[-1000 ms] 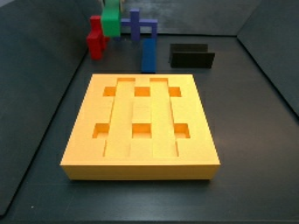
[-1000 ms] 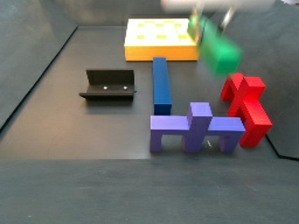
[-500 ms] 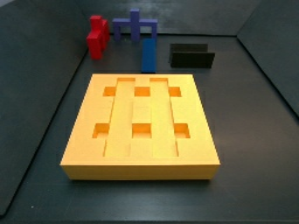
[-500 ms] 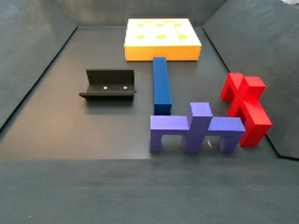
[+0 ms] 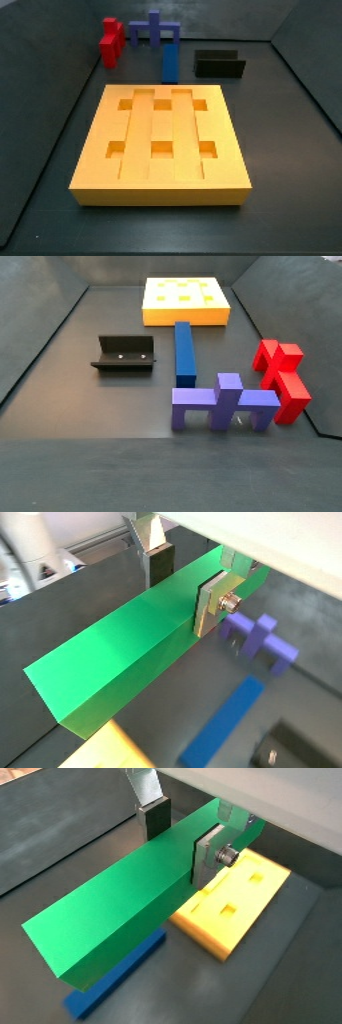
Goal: Pick up the green object. Move up. Move to above the board. Insert the green object.
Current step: Move to above the board, then insert the green object.
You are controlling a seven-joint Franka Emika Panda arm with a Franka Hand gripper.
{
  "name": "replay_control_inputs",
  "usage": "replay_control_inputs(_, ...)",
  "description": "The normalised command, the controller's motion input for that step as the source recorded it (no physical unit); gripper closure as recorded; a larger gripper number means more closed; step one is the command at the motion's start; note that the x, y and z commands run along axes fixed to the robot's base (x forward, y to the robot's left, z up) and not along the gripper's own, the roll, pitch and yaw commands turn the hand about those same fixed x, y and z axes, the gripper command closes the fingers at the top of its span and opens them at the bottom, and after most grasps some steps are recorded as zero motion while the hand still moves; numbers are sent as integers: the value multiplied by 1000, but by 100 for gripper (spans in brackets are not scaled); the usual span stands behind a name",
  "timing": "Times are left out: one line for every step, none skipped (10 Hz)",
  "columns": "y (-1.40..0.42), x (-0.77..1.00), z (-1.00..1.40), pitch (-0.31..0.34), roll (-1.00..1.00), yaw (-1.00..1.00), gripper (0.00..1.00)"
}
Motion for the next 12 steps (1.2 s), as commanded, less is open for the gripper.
replay_control_inputs(-1400,585,214,235,-12,-62,100)
replay_control_inputs(-1400,586,219,171,7,-17,100)
replay_control_inputs(-1400,617,222,156,7,-4,100)
replay_control_inputs(-1400,668,225,148,22,2,100)
replay_control_inputs(-679,364,112,154,54,4,100)
replay_control_inputs(-190,166,39,163,90,8,100)
replay_control_inputs(0,0,0,0,4,0,100)
replay_control_inputs(-40,0,0,0,0,0,100)
replay_control_inputs(-66,-31,-211,0,0,-51,100)
replay_control_inputs(0,0,-786,-53,-134,0,100)
replay_control_inputs(0,-303,-983,-80,-63,0,100)
replay_control_inputs(0,-274,-994,-66,-64,0,100)
